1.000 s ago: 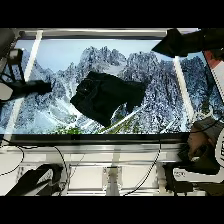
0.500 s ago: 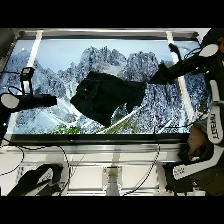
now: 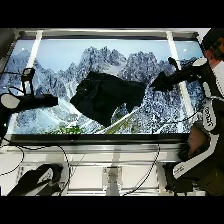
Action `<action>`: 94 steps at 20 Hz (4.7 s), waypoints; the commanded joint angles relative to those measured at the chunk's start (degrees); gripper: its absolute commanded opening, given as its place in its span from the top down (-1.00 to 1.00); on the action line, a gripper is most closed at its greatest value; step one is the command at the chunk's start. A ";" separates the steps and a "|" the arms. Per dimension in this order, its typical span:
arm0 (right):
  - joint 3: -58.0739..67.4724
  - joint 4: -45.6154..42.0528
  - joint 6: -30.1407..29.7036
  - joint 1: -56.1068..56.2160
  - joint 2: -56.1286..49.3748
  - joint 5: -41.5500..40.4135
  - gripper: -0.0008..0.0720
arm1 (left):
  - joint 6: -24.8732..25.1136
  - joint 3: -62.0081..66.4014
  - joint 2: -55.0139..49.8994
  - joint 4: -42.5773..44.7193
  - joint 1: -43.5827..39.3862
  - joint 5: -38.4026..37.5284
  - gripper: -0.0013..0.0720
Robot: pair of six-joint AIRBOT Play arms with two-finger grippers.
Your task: Fold the clothes and pants, and hang the long-sleeved shirts on hangers.
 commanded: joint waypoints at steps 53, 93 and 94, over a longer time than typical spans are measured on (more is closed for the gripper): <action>4.72 -1.40 9.99 -1.64 4.61 6.10 0.94 | 25.31 -10.95 -27.65 -55.69 3.08 13.00 -0.39; 24.28 -4.76 10.10 -15.82 8.94 -33.81 0.93 | 0.52 34.27 -21.77 -38.07 11.34 19.50 0.88; 24.28 -6.45 10.10 -15.82 8.94 -32.37 0.93 | 0.52 34.27 -21.77 -37.22 11.87 18.75 0.87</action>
